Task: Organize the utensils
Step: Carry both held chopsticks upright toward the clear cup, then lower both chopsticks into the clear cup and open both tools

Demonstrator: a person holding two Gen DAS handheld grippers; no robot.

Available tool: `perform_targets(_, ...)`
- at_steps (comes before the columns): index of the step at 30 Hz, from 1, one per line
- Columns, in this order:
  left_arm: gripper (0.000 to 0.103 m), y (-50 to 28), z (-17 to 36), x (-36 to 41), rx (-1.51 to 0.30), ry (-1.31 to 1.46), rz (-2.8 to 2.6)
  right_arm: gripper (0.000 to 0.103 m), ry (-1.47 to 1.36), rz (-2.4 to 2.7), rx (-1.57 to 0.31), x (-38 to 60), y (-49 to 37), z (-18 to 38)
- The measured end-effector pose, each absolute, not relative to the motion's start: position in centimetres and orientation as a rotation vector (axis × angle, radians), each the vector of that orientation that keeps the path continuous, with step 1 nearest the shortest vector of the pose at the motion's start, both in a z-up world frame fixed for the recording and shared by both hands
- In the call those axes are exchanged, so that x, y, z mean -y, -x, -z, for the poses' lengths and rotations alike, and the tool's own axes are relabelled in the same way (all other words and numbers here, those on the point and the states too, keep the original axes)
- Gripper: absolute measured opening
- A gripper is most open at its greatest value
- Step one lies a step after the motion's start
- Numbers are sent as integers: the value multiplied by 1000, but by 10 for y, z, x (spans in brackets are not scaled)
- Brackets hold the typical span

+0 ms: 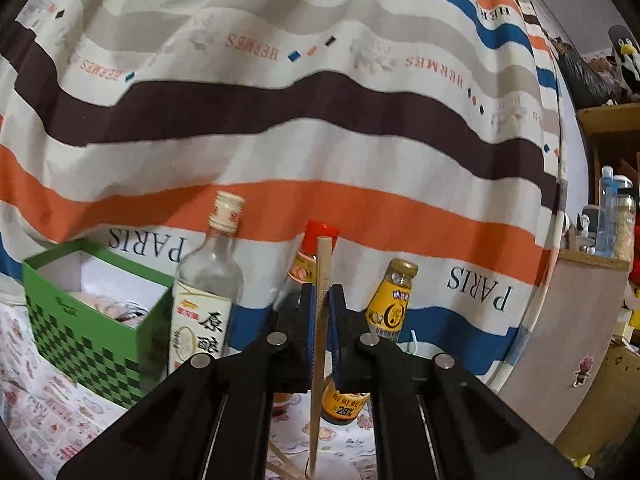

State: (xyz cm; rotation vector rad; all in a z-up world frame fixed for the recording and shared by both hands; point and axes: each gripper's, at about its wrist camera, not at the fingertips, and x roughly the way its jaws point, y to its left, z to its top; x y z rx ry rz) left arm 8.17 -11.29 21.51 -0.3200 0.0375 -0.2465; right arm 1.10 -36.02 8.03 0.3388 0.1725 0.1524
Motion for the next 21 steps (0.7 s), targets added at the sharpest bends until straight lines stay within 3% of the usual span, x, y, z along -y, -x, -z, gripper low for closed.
perform_targets(21,5,-121,-139,171,-166,168,207,8,-309,-187,-288,352,-38,-56)
